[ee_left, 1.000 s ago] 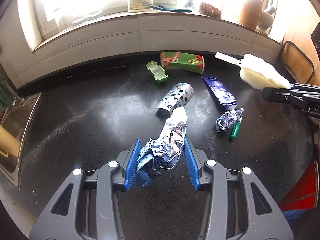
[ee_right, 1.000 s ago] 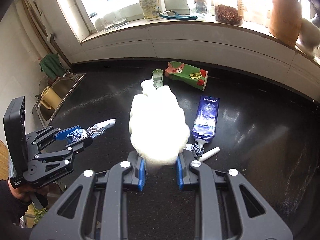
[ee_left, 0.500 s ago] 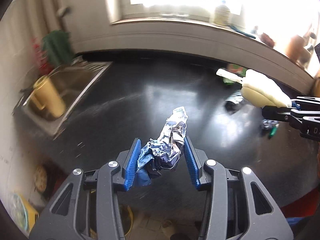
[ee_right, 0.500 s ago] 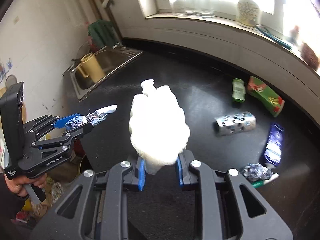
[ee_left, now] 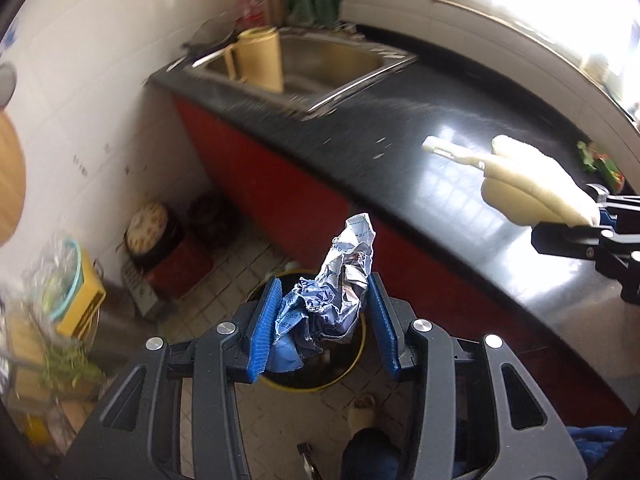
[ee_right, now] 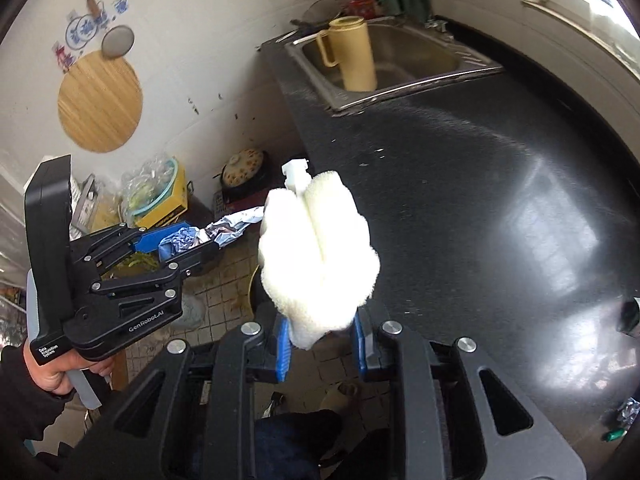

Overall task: Collect trash
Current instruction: 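Carry foil and foam over the trash bin and open both tools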

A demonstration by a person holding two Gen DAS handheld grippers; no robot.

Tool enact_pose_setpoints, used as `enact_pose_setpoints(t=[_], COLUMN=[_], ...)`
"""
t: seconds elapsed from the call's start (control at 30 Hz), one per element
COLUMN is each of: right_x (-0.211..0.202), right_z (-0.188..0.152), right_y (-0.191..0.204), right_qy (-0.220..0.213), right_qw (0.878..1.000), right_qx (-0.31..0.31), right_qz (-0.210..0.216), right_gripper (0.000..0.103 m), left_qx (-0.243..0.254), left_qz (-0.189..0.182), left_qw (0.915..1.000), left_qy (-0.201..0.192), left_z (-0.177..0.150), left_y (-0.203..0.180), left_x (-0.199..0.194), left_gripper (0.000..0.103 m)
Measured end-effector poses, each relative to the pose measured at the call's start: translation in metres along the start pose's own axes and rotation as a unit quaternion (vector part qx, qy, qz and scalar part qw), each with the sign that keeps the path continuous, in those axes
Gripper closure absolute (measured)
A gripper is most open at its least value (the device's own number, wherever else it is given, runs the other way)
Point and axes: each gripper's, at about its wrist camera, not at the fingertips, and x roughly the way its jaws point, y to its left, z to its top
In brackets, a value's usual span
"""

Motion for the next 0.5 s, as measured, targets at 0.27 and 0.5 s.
enact_pose_setpoints(t=[0.27, 0.5], right_x=[0.063, 0.091], right_z=[0.005, 0.009], right_y=[0.046, 0.058], right_qy=[0.057, 0.082], right_qw=[0.998, 0.996], right_qx=[-0.021, -0.019], right_qz=[0.008, -0.006], right_gripper=[0.079, 0.079], left_qx=[-0.043, -0.052], left_qz=[0.015, 0.012], left_qw=[0.9979, 0.9968], left_qy=[0.046, 0.060], left_z=[-0.037, -0.049], left_y=[0.048, 0.065], left_x=[0.038, 0.060], left_gripper=[0.060, 0.060])
